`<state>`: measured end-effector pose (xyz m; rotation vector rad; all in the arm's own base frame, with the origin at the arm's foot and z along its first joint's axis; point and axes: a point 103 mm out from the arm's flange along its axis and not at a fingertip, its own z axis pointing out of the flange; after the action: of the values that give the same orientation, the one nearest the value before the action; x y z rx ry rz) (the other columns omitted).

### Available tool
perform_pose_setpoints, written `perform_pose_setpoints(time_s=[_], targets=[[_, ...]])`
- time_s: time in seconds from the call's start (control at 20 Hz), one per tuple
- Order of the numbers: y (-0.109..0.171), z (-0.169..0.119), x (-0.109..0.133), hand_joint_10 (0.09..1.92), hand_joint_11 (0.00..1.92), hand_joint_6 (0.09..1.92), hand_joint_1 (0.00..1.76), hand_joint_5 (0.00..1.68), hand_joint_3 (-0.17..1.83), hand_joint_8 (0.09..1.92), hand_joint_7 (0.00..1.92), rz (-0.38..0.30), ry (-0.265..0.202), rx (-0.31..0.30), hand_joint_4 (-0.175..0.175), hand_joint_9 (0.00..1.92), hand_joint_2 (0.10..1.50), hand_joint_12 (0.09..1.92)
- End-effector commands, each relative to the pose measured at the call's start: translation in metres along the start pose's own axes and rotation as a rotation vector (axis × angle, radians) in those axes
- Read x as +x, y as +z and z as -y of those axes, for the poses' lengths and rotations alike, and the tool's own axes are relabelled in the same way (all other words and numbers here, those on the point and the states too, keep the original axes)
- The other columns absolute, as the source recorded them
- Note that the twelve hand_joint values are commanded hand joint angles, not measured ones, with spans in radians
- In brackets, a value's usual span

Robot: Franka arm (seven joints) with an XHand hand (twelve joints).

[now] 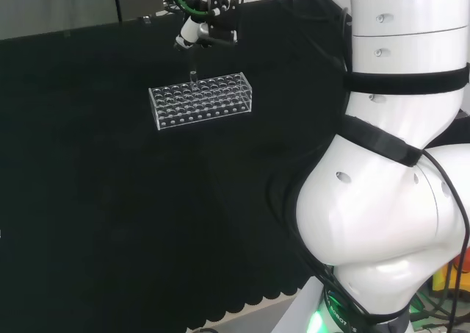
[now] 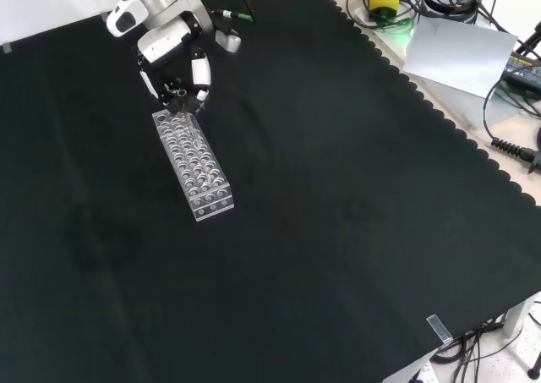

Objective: Put the test tube back in the rack.

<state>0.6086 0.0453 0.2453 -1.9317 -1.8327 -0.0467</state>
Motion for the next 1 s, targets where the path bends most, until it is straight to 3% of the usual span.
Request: perform_pose_setpoints(time_s=[0.05, 0.8, 1.0], targets=[[0.003, -0.002, 0.002, 0.18, 1.31, 0.25, 1.24, 1.50, 0.70, 0.28, 1.87, 0.001, 0.007, 0.000, -0.175, 1.81, 0.57, 0.92], [0.011, -0.013, 0.004, 0.18, 1.31, 0.25, 1.24, 1.50, 0.70, 0.28, 1.87, 0.038, 0.032, 0.011, -0.175, 1.81, 0.57, 0.92], [0.011, -0.016, 0.001, 0.18, 1.31, 0.25, 1.24, 1.50, 0.70, 0.28, 1.87, 0.010, 0.034, 0.006, -0.175, 1.81, 0.57, 0.92]])
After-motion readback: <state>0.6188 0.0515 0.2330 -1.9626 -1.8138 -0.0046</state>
